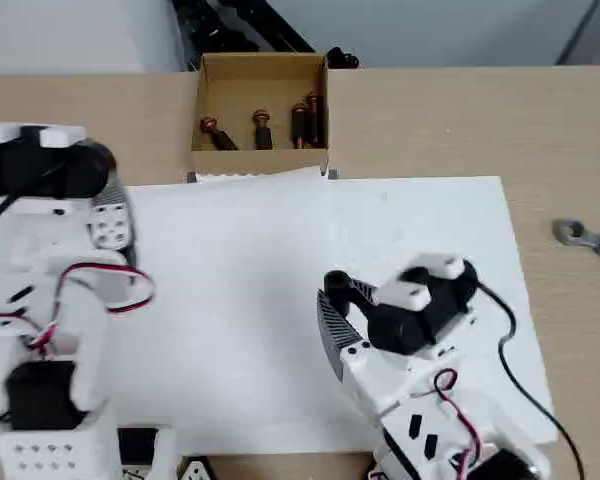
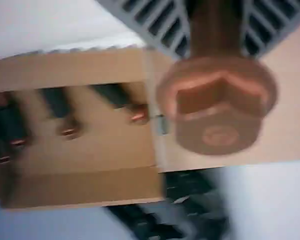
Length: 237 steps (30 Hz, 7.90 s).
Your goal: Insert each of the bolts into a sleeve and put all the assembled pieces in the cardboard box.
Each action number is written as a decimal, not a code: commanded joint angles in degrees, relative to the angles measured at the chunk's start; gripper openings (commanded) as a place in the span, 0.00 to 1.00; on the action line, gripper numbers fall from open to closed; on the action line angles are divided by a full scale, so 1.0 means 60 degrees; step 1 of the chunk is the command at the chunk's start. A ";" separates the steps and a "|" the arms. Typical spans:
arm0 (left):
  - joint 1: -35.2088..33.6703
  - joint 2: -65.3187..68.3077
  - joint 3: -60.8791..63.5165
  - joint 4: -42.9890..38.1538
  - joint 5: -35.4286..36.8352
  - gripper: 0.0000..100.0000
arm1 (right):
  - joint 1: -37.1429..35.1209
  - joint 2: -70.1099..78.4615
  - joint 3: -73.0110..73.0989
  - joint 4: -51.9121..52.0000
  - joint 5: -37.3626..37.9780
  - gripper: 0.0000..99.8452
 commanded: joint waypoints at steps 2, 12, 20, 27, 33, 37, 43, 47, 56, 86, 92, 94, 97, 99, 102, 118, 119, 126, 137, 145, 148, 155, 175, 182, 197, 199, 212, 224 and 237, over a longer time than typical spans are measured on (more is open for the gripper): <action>0.1026 -0.0015 0.0462 -0.1348 0.0952 0.01 | 0.0271 -0.0505 0.1436 -0.1018 -0.0117 0.01; 0.2564 0.0132 -0.0227 -0.1509 0.1875 0.01 | 0.0315 0.0315 0.2066 -0.4081 -0.0088 0.01; 0.3707 0.1832 -0.2000 -0.1158 0.2476 0.01 | 0.0315 0.1150 0.2081 -0.5077 -0.0088 0.01; 0.4586 0.2652 -0.2542 -0.1143 0.2462 0.01 | 0.0271 0.2659 0.2022 -0.6542 -0.0044 0.00; 0.4718 0.2681 -0.3114 -0.0718 0.2476 0.01 | 0.0022 0.3714 0.2007 -0.7626 -0.0044 0.00; 0.4733 0.2740 -0.3333 -0.0659 0.2476 0.01 | -0.0520 0.4139 0.2007 -0.8198 -0.0029 0.00; 0.4879 0.2755 -0.3304 -0.0322 0.2462 0.01 | -0.0755 0.4374 0.2007 -0.8212 0.0161 0.00; 0.4923 0.2755 -0.3304 -0.0044 0.2462 0.01 | -0.0930 0.4315 0.2007 -0.8242 0.1187 0.00; 0.4938 0.2755 -0.3333 -0.0059 0.2462 0.01 | -0.0916 0.4315 0.2007 -0.8242 0.1319 0.00; 0.5114 0.4205 -0.5927 0.1934 0.2535 0.01 | -0.0901 0.4300 0.1377 -0.8535 0.1905 0.00; 0.5245 0.4264 -0.5927 0.1949 0.2930 0.01 | -0.0886 0.4300 0.1172 -0.8535 0.1905 0.00; 0.5245 0.4264 -0.5927 0.1963 0.2960 0.01 | -0.0886 0.4300 0.1172 -0.8535 0.1905 0.00; 0.5231 0.4249 -0.5927 0.1963 0.2960 0.01 | -0.0872 0.4300 0.1172 -0.8535 0.1905 0.00; 0.5216 0.4220 -0.5927 0.1978 0.2945 0.01 | -0.0872 0.4300 0.1172 -0.8535 0.1905 0.00; 0.5216 0.4205 -0.5927 0.1978 0.2945 0.01 | -0.0872 0.4300 0.1172 -0.8535 0.1905 0.00; 0.4879 0.4190 -0.5751 0.1875 0.2505 0.01 | -0.0872 0.4300 0.1172 -0.9062 0.1905 0.00; 0.4733 0.4190 -0.5692 0.1788 0.2520 0.01 | -0.0872 0.4300 0.1172 -0.9062 0.1905 0.00; 0.4586 0.4190 -0.5385 0.1685 0.2520 0.01 | -0.0872 0.4300 0.1172 -0.9062 0.1905 0.00; 0.4615 0.4264 -0.5282 0.1231 0.2667 0.01 | -0.0872 0.4300 0.1172 -0.9048 0.1890 0.00; 0.4615 0.4190 -0.4842 0.1245 0.3048 0.01 | -0.0872 0.4300 0.1172 -0.9077 0.1890 0.00; 0.4615 0.4190 -0.4593 0.1216 0.3048 0.01 | -0.0872 0.4300 0.1172 -0.9048 0.1890 0.00; 0.4557 0.4176 -0.4564 0.1275 0.3033 0.01 | -0.0872 0.4300 0.1172 -0.9092 0.1890 0.00; 0.4586 0.4176 -0.3993 0.1114 0.3897 0.01 | -0.0198 0.4344 0.0864 -0.9048 0.0864 0.00; 0.4615 0.4264 -0.3993 0.0894 0.3868 0.01 | -0.0198 0.4374 0.0864 -0.9048 0.0864 0.00; 0.5216 0.4220 -0.3993 0.0952 0.3194 0.01 | -0.0359 0.4359 0.0864 -0.9033 0.0879 0.00; 0.5201 0.4190 -0.3993 0.0952 0.3194 0.01 | -0.0359 0.4359 0.0864 -0.9033 0.0879 0.00; 0.5201 0.4205 -0.4374 0.3179 0.3341 0.19 | -0.0344 0.4388 0.0864 -0.9033 0.0864 0.00; 0.2857 0.4190 -0.5941 0.3238 0.0733 0.03 | 0.0359 0.6967 -0.1949 -0.8022 -0.0234 0.00; -0.0190 0.4176 -0.5927 0.5348 -0.0864 0.01 | 0.0916 1.2711 -0.7253 -0.8403 -0.0264 0.00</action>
